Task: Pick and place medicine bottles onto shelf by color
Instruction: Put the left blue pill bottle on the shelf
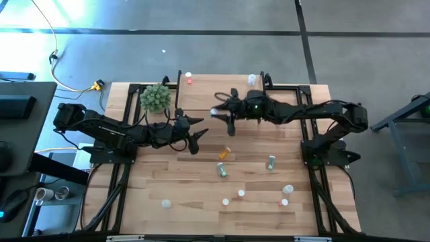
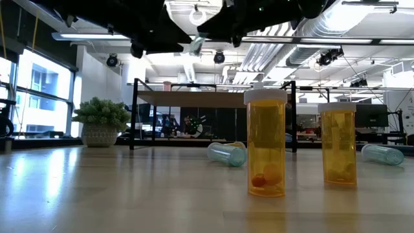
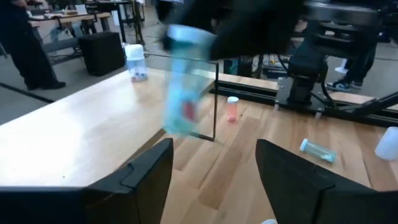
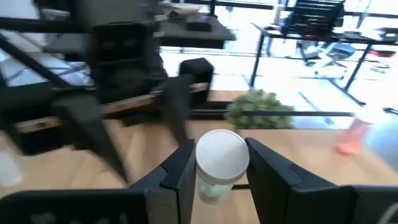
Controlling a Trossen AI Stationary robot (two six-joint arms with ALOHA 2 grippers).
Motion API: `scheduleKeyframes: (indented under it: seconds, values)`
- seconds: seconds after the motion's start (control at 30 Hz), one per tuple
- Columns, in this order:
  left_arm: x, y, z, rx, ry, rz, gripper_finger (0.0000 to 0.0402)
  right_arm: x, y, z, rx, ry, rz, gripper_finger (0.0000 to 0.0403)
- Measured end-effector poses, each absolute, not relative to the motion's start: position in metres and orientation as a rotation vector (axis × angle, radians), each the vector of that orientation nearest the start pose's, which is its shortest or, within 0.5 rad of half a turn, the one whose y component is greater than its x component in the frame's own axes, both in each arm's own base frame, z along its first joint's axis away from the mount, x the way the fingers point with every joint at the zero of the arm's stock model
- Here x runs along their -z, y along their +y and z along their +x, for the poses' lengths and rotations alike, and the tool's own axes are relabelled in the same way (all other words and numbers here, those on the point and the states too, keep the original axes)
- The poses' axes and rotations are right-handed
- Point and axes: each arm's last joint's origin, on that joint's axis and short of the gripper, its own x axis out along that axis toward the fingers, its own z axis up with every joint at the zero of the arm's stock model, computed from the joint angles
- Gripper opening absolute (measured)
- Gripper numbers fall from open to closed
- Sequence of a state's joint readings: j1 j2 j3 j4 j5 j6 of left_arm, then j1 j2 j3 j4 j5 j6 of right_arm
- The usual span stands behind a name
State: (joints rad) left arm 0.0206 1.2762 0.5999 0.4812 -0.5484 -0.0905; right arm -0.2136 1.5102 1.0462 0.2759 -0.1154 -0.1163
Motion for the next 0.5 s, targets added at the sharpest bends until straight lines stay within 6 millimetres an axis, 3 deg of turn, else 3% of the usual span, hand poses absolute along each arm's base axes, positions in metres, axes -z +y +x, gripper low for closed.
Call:
scheduleKeyframes:
  seconds: [0.33,0.5]
  values:
    - [-0.23,0.02,0.262,-0.578,0.165,-0.08,0.0225,-0.316,-0.124,0.304,0.267,0.173,-0.153,0.011]
    - [-0.23,0.02,0.262,-0.556,0.168,-0.082,0.0225,-0.342,-0.157,0.293,0.365,0.201,-0.182,0.011]
